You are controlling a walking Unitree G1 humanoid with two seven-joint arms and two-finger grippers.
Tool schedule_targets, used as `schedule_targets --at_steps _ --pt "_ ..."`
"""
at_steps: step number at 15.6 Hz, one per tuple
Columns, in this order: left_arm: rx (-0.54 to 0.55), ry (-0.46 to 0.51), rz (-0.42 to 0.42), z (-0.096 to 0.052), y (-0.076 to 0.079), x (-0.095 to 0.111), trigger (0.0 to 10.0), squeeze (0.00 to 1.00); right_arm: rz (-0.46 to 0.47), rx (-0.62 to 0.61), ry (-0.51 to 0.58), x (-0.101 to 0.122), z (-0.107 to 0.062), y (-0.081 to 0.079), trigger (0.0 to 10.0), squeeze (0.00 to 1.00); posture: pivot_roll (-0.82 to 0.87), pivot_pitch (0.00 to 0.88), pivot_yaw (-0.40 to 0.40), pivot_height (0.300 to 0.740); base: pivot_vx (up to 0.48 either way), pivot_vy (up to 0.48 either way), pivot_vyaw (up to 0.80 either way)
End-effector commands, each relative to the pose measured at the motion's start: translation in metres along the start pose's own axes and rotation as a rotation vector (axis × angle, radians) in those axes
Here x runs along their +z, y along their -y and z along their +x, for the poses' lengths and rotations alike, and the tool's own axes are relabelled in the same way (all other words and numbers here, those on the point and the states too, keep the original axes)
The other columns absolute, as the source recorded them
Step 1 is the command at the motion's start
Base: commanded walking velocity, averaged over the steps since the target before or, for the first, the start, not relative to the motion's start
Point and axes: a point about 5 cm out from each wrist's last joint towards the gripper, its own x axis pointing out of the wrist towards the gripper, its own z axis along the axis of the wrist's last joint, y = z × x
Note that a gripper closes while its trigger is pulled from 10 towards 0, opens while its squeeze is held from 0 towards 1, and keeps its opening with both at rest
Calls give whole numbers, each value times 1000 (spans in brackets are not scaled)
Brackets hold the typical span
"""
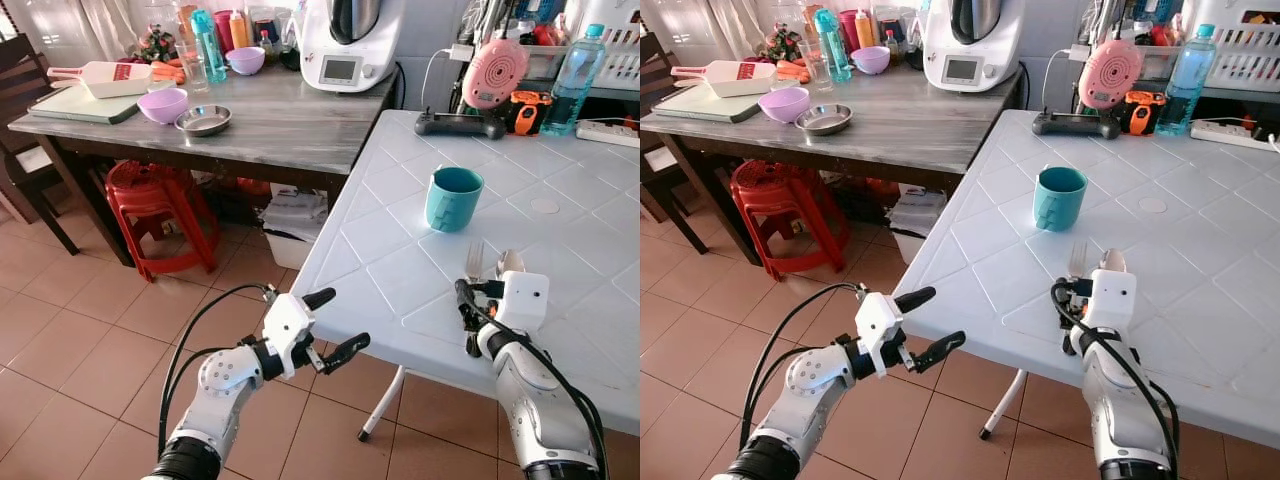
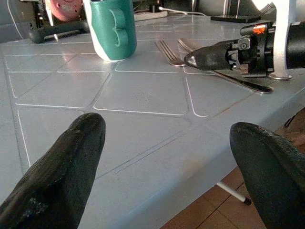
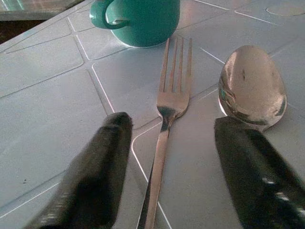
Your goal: Setting the table
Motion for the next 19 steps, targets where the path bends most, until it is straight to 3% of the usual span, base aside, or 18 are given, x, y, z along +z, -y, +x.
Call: schedule_targets --at_steps 1,7,19 --pt "-21 -5 23 1 -1 4 10000 0 10 -4 -44 -5 3 3 0 0 -70 0 77 740 0 0 0" --pt "-91 -22 9 2 4 4 10000 0 10 45 -91 -9 6 -1 0 0 -69 0 76 740 0 0 0" --pt "-115 -40 -1 0 7 3 10000 0 -5 84 -132 -18 0 -10 0 0 -70 0 75 740 0 0 0"
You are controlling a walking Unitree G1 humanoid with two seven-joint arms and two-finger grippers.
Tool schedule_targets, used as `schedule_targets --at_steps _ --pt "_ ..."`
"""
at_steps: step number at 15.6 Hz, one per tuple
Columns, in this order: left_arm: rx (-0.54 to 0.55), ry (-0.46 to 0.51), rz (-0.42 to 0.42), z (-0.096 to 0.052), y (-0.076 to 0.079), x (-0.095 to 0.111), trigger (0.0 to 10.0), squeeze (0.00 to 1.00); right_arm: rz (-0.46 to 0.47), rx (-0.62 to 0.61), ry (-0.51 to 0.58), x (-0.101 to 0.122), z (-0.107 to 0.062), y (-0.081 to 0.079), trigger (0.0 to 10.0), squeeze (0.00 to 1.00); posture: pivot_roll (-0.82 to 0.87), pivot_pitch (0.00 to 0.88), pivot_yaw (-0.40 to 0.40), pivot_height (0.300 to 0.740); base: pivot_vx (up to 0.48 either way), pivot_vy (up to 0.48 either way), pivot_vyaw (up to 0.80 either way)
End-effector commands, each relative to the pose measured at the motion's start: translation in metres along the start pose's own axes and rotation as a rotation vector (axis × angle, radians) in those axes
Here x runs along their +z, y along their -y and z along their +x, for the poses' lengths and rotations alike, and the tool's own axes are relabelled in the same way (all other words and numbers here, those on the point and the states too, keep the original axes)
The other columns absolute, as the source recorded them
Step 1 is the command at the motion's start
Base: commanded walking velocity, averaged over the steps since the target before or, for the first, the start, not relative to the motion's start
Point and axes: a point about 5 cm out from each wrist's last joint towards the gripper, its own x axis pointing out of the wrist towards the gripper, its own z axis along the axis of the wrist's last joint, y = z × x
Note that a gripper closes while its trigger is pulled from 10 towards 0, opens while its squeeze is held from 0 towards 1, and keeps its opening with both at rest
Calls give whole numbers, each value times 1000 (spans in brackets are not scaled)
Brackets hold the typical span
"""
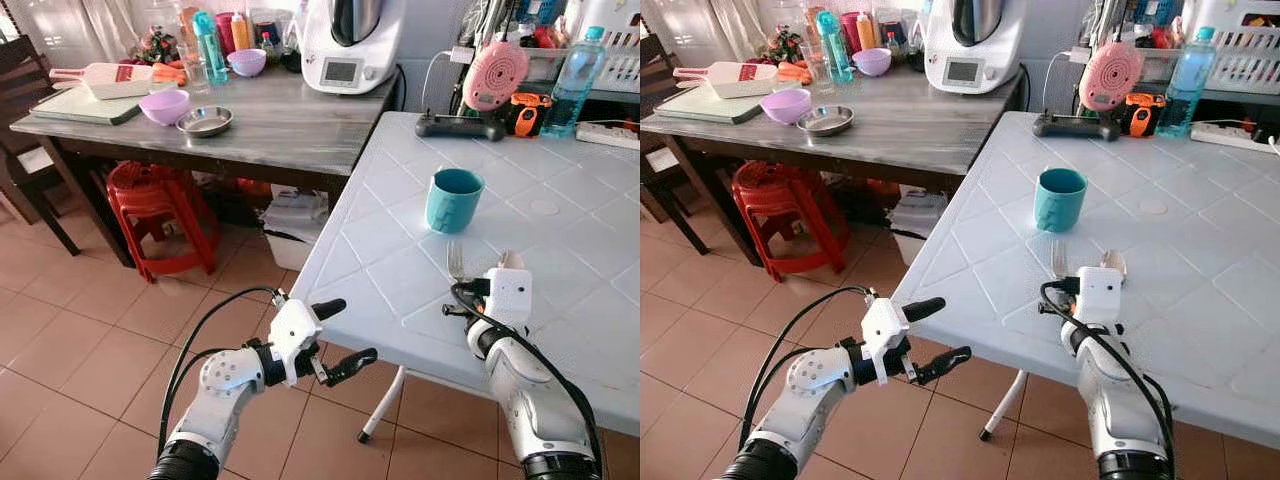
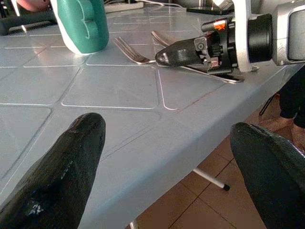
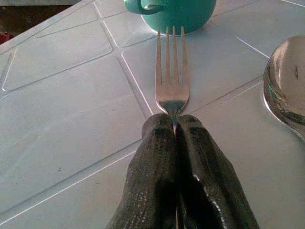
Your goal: Setting the table
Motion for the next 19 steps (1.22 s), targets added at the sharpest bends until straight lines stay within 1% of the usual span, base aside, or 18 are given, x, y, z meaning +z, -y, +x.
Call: schedule_targets --at_steps 1,2,5,6,7,8,9,10,11,12,13,15,16,17,19 --pt "-14 -4 17 -1 -1 3 10000 0 12 -9 -80 -17 -4 0 0 0 -70 0 75 740 0 0 0" --pt "-8 -2 15 -1 -2 3 10000 0 13 -10 -81 -18 -4 0 0 0 -70 0 75 740 0 0 0" --pt "63 40 -45 0 -7 5 10000 0 20 -10 -82 -18 -5 -2 0 0 -73 0 73 740 0 0 0" --pt "120 69 -89 2 -14 10 10000 0 24 -14 -76 -17 -6 -2 0 0 -74 0 71 740 0 0 0" --pt "150 73 -95 3 -18 11 10000 0 24 -16 -70 -16 -7 -3 0 0 -74 0 71 740 0 0 0" --pt "238 58 -109 0 -26 8 10000 0 0 -8 -26 -6 -10 -6 0 0 -74 0 69 740 0 0 0" --pt "253 52 -112 -1 -26 7 10000 0 -4 -7 -13 -4 -11 -7 0 0 -76 0 70 740 0 0 0" --pt "356 6 -93 -7 -33 0 10000 0 -6 -21 21 4 -15 -8 0 0 -75 0 70 740 0 0 0" --pt "419 -21 -76 -9 -36 -3 10000 0 19 -48 57 10 -18 -6 0 0 -75 0 70 740 0 0 0" --pt "458 -38 -82 -11 -38 -5 10000 0 79 -90 92 16 -20 -5 4392 0 -75 0 72 740 0 0 0" --pt "471 -34 -101 -11 -39 -6 10000 0 126 -113 116 20 -22 -5 10000 0 -77 0 74 740 0 0 0" --pt "488 -25 -131 -9 -40 -5 10000 0 122 -122 137 22 -25 -7 10000 0 -78 0 78 740 0 0 0" --pt "496 -14 -145 -8 -41 -5 10000 0 131 -130 122 20 -25 -8 10000 0 -82 0 85 740 0 0 0" --pt "504 5 -176 -5 -41 -4 10000 0 125 -132 102 18 -25 -10 10000 0 -86 0 90 740 0 0 -506" --pt "502 4 -165 -4 -42 -2 10000 0 111 -135 119 20 -25 -8 10000 0 -85 0 91 740 0 257 0"
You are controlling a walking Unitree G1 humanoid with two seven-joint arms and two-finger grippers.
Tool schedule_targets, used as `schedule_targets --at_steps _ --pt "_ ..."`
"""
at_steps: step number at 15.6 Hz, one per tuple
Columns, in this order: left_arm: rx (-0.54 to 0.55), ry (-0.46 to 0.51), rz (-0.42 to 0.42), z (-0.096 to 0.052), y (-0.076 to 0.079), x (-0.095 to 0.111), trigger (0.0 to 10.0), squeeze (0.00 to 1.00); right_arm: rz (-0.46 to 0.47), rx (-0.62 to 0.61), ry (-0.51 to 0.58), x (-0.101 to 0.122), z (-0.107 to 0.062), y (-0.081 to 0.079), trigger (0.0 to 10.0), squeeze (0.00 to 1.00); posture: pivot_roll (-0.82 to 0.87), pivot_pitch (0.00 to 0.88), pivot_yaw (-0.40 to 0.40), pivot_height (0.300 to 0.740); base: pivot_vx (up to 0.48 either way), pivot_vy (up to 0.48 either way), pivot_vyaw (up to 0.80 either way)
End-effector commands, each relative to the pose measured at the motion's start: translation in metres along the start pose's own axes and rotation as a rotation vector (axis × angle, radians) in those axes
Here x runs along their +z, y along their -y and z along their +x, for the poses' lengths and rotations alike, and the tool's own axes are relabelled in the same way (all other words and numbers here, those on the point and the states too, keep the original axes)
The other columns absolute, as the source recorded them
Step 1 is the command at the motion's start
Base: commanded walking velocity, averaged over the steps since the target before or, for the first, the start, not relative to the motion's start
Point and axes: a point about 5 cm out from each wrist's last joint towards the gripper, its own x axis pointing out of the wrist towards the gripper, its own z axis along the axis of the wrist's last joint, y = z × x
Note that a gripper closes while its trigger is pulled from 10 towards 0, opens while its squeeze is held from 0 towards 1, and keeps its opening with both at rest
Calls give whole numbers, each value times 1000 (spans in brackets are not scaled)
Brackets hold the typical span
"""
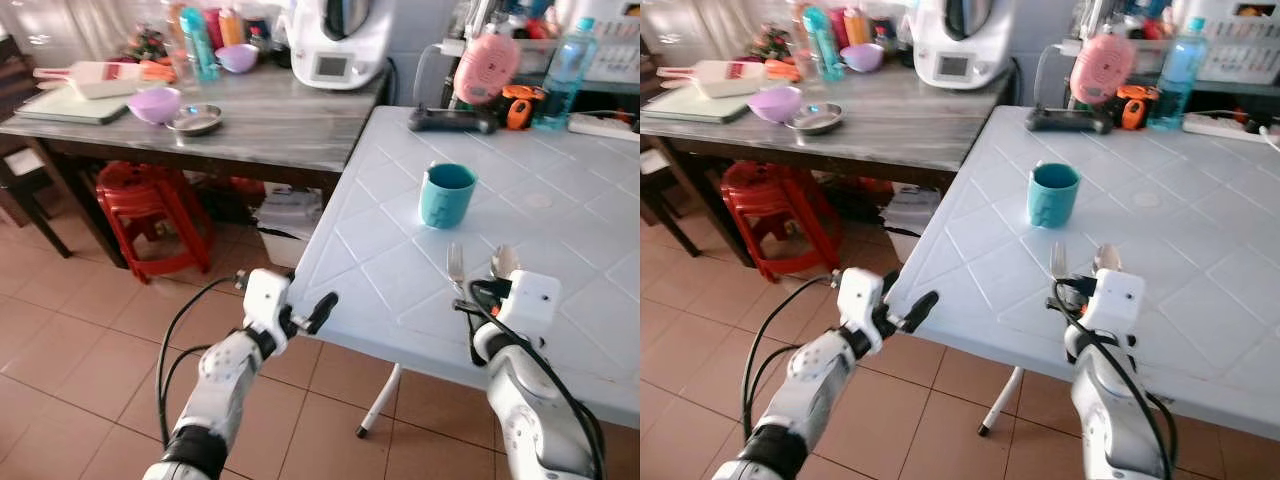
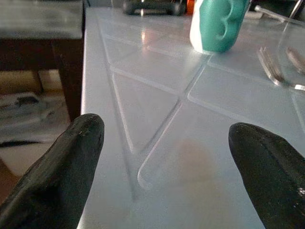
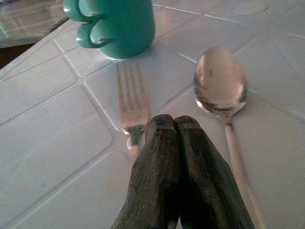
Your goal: Setting the table
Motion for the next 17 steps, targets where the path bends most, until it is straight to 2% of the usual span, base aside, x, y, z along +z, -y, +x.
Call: schedule_targets --at_steps 1,3,4,6,7,10,17 --pt "15 -11 10 -2 -6 0 10000 0 1 18 24 6 -1 -6 10000 0 -85 0 91 740 0 0 0" --pt "15 -11 17 -2 -6 1 10000 0 5 24 36 7 -1 -6 10000 0 -83 0 89 740 0 0 0" --pt "15 -10 19 -2 -5 0 10000 0 7 30 48 9 -1 -6 10000 1000 -82 0 89 740 0 0 0" --pt "12 -5 21 -2 -4 0 10000 0 14 62 74 14 -2 -9 10000 1000 -80 0 87 740 0 0 0" --pt "-24 7 14 -2 -2 2 10000 0 -1 77 75 15 -2 -12 10000 1000 -81 0 84 740 0 0 0" --pt "-207 59 -31 -6 8 10 10000 0 -25 88 69 18 -2 -15 10000 1000 -81 0 80 740 0 0 0" --pt "-393 31 65 -7 19 17 10000 0 -49 112 5 18 -2 -8 10000 1000 -89 0 81 740 0 0 0"
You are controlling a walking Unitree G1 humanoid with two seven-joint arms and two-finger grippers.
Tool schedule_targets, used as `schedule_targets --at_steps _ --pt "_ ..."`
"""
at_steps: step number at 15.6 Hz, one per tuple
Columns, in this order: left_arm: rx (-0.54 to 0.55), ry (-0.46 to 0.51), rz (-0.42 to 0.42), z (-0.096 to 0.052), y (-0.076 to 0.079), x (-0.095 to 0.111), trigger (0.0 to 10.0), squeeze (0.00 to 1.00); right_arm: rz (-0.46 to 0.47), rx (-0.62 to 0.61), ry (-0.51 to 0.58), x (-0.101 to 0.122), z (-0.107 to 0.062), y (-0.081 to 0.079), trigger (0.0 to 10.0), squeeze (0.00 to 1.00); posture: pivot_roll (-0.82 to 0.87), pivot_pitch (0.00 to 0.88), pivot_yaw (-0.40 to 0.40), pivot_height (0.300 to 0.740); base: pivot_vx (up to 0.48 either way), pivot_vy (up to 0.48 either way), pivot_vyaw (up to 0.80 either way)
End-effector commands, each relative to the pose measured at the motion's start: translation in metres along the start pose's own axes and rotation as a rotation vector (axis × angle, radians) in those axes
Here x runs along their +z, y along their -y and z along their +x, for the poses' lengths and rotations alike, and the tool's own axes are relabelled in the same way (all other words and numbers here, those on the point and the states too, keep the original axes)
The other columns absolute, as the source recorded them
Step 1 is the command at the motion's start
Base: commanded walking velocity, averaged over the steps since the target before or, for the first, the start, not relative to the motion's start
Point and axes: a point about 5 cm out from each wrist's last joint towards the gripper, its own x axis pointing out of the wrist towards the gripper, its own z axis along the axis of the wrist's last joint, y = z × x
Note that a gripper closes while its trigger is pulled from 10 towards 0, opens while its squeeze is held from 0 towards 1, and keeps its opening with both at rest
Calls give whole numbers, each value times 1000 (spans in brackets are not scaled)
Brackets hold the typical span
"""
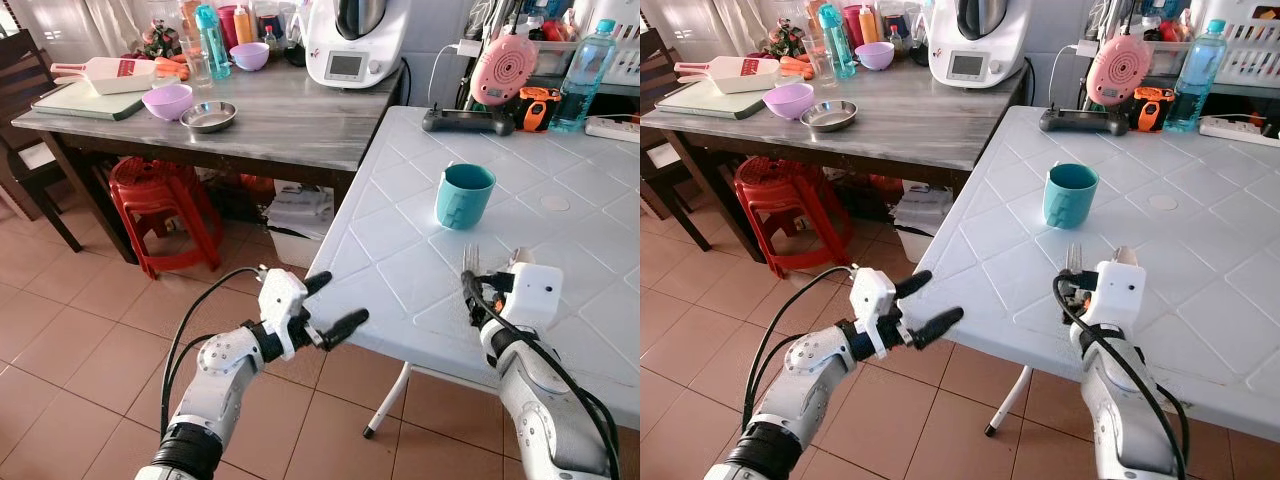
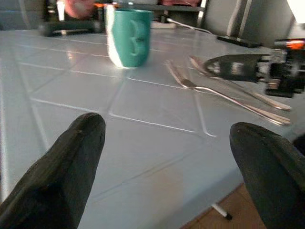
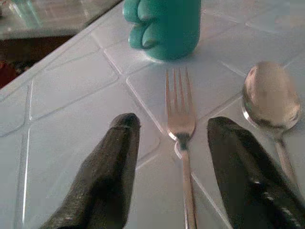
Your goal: Setting the table
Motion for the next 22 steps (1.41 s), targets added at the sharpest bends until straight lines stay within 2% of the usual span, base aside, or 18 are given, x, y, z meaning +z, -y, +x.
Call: schedule_targets --at_steps 1,4,7,9,10,14,15,22 --pt "-24 -22 27 -3 0 1 10000 0 1 31 10 7 0 -4 10000 1000 -89 0 80 740 0 0 0" --pt "-43 -41 50 -5 1 0 10000 0 4 32 -84 -1 2 0 10000 1000 -84 0 74 740 0 0 0" --pt "-46 -46 47 -6 3 -2 10000 0 3 49 -112 -3 3 2 10000 1000 -82 0 70 740 0 0 0" --pt "-57 -56 46 -6 5 -4 10000 0 -45 71 -140 -7 8 4 10000 980 -76 0 65 740 0 0 0" --pt "-61 -58 47 -6 5 -3 10000 0 -53 81 -149 -7 10 4 10000 0 -75 0 65 740 0 0 0" --pt "-61 -64 48 -5 4 -1 10000 0 -50 111 -198 -10 18 3 9922 0 -67 0 63 740 0 0 0" --pt "-64 -67 47 -6 5 -2 10000 0 -43 120 -202 -11 20 2 0 0 -68 0 65 740 0 0 0" --pt "-75 -86 48 -10 8 -5 10000 0 -38 140 -278 -25 17 4 0 0 -62 0 66 740 0 0 0"
